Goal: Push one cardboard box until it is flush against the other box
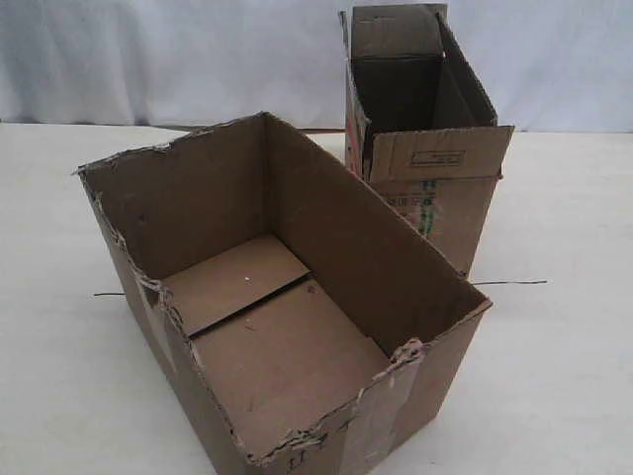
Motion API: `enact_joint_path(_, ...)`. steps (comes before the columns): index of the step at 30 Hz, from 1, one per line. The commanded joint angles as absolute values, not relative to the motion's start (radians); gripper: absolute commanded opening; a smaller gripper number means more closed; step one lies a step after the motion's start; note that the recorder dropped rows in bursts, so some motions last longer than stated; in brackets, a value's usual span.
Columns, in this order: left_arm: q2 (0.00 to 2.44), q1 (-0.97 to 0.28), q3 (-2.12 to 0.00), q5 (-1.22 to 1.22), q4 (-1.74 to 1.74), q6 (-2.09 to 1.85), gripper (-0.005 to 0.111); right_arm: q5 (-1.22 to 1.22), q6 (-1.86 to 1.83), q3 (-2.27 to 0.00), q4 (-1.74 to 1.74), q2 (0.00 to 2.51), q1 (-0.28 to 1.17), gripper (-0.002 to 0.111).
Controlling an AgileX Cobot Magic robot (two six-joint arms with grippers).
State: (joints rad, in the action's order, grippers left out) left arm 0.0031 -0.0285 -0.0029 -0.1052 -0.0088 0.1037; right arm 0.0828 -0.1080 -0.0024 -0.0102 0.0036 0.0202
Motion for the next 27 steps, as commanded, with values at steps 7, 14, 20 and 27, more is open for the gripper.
enact_joint_path(7, 0.000, -0.035, 0.000, 0.000, -0.016, 0.107, 0.000, 0.080, -0.113, 0.000, -0.016, 0.000, 0.015, 0.005)
enact_joint_path(14, 0.000, -0.035, 0.000, 0.087, -0.291, 0.371, 0.000, 0.080, -0.113, 0.000, -0.016, 0.000, 0.015, 0.005)
enact_joint_path(20, 0.000, -0.035, 0.000, 0.157, -0.284, 0.376, 0.000, 0.080, -0.113, 0.000, -0.016, 0.000, 0.015, 0.005)
enact_joint_path(27, 0.000, -0.035, -0.069, 0.070, -0.097, 0.423, 0.000, 0.080, -0.113, 0.000, -0.016, 0.000, 0.015, 0.005)
